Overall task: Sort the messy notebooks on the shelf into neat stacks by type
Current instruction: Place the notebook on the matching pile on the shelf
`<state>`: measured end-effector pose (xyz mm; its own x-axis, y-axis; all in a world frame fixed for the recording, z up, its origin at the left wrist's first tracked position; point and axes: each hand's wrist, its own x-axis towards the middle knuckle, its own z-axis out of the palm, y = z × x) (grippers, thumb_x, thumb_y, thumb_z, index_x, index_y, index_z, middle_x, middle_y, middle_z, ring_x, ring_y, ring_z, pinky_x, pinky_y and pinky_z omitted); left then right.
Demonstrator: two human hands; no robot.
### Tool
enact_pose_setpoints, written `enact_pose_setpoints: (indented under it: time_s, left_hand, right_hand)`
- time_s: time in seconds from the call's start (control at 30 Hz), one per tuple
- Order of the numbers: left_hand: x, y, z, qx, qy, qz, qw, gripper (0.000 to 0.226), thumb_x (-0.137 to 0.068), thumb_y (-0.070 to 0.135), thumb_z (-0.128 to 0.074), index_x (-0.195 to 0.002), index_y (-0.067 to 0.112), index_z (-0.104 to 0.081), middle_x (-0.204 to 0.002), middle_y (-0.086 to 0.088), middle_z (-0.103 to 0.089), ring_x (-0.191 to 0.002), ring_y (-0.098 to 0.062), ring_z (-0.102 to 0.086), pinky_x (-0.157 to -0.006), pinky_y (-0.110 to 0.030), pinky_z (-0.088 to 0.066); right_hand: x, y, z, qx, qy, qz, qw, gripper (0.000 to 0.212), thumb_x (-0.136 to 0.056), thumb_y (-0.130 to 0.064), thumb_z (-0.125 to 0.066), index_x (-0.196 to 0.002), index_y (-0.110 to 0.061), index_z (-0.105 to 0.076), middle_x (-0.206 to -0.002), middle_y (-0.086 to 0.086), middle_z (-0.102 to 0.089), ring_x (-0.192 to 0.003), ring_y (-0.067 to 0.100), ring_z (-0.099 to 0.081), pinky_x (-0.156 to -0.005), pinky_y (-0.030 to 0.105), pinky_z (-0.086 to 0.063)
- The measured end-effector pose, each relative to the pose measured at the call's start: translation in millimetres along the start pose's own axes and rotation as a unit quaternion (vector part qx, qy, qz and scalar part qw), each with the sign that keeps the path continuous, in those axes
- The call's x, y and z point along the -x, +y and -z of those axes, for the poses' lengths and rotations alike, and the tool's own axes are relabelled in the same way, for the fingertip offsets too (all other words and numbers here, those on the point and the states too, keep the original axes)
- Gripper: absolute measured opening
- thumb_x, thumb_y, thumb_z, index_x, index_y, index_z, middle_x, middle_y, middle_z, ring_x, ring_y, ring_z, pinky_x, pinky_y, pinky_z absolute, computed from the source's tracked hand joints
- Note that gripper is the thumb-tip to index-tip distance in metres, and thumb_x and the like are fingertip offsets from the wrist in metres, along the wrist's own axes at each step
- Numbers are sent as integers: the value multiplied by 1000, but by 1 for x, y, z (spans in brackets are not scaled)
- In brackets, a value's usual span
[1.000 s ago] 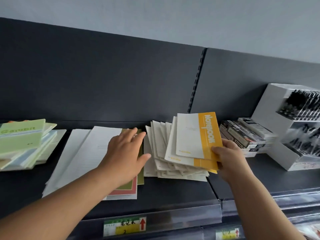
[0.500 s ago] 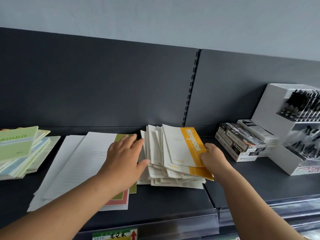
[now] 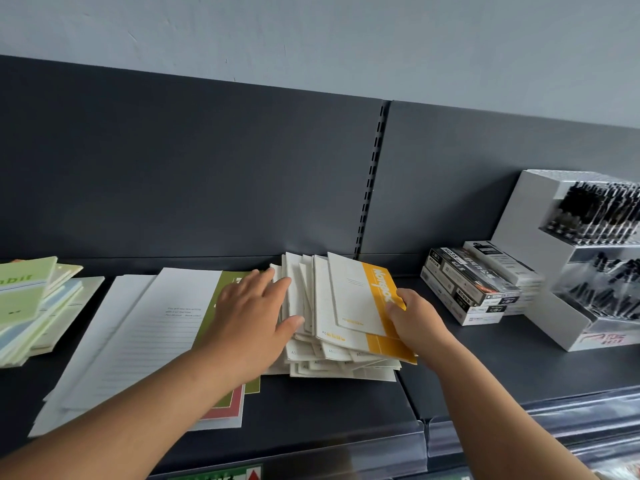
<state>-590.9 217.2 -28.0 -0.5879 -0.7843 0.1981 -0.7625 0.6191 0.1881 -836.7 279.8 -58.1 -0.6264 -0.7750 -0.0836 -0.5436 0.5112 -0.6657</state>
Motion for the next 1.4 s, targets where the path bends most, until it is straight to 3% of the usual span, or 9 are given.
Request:
enact_pose_setpoints:
  time_s: [0.27,0.5,0.67,1.07,1.4]
  left_hand:
    - [4,-2,0,-7,1,-2,1000,64,-97,55,-29,-152,26,-15,-161,1,-7,-148,-18,-4,-118,-36,-7]
    - [11,-3,3,-9,5,-2,1000,63,-97,55,-29,-151,26,-17,-160,2,-11,-147,-17,-8,-117,-36,-9]
    - [11,-5,6,-10,4,6,1000,63,-98,54,-29,-152,25,-16,-160,3,-10,-147,-17,-6,-117,-36,-8]
    - [17,-10,9,-8,6,10,1000,62,-98,53,-31,-151,24,-18,-159,3,-13,-146,-17,-8,-117,-36,-9]
    - [41,-57,32,-44,19,77,996,64,-98,55,-30,-152,26,-13,-162,0,-5,-148,-20,0,-119,-41,-3]
  right_hand:
    - [7,-3,-3,76,3,21,997,51,-98,-32,-45,-146,-19,-36,-143,5,-44,-122,25,-49,-93,35,-42]
    - [18,-22,-19,162,-24,135,977,24,-98,-29,-43,-110,-15,-58,-112,-1,-56,-107,23,-51,-96,39,-42]
    - [26,-35,-31,166,-50,190,966,33,-100,-31,-40,-125,-17,-55,-130,-4,-53,-121,20,-47,-104,39,-37]
    - [34,-37,-23,168,-38,179,969,41,-103,-33,-35,-140,-20,-45,-147,1,-40,-136,24,-35,-111,37,-29]
    - [58,-101,-43,263,-2,299,918,53,-99,-43,-41,-149,-27,-30,-158,-2,-22,-147,21,-16,-119,41,-13]
